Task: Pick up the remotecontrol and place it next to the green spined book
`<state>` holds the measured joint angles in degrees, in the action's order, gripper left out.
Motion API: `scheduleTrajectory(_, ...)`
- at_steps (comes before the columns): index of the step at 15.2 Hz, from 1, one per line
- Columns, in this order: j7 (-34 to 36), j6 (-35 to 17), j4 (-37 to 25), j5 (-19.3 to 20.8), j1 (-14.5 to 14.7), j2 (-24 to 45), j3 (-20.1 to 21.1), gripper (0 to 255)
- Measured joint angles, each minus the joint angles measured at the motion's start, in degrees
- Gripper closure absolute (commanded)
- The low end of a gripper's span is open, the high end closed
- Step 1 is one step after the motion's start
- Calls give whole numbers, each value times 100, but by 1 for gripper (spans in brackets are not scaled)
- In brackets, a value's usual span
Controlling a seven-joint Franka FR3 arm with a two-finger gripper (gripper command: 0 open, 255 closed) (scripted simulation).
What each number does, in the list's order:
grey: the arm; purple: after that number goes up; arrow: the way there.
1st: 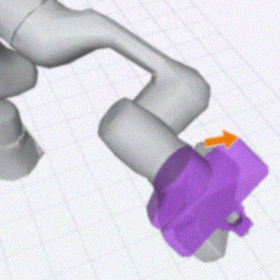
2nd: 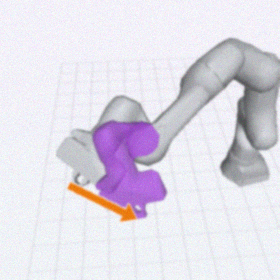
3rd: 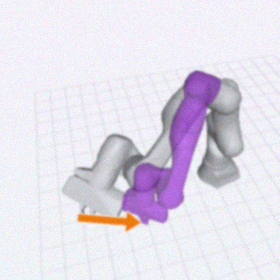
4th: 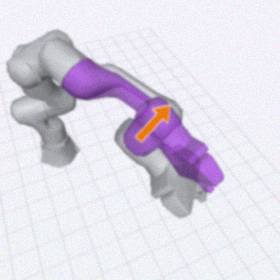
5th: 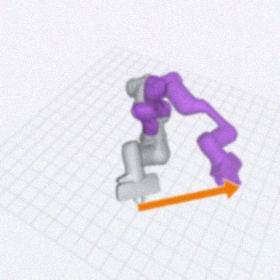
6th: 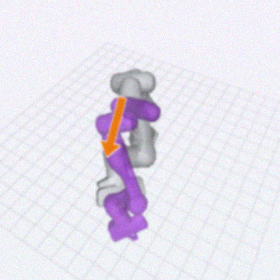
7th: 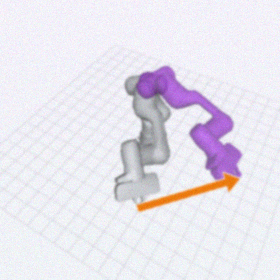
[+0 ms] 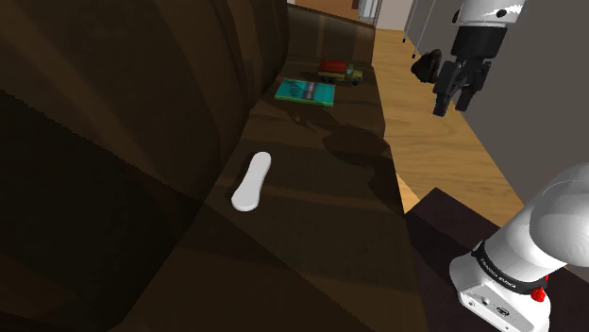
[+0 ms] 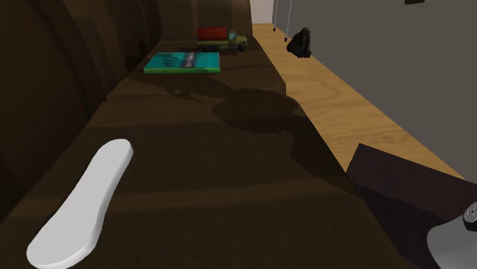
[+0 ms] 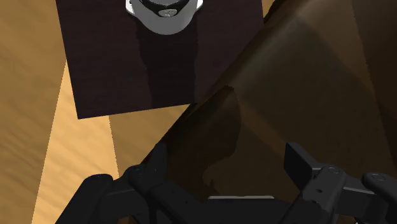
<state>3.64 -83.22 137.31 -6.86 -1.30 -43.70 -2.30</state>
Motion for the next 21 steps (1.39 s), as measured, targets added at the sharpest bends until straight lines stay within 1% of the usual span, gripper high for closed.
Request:
scheduleTrajectory(1, 0, 0, 0, 0, 0, 0, 0, 0)
scheduleTrajectory(3, 231, -173, 81, -125, 23, 36, 171, 0)
scheduleTrajectory(9, 1336, -937, 193, -649, 124, 396, 970, 0)
scheduleTrajectory(14, 2346, -1762, 117, -1000, 194, 1018, 1733, 0)
scheduleTrajectory(18, 3096, -2309, -139, -1051, 153, 1625, 2238, 0)
scheduleTrajectory(21, 3734, -2748, -455, -957, 87, 2247, 2640, 0)
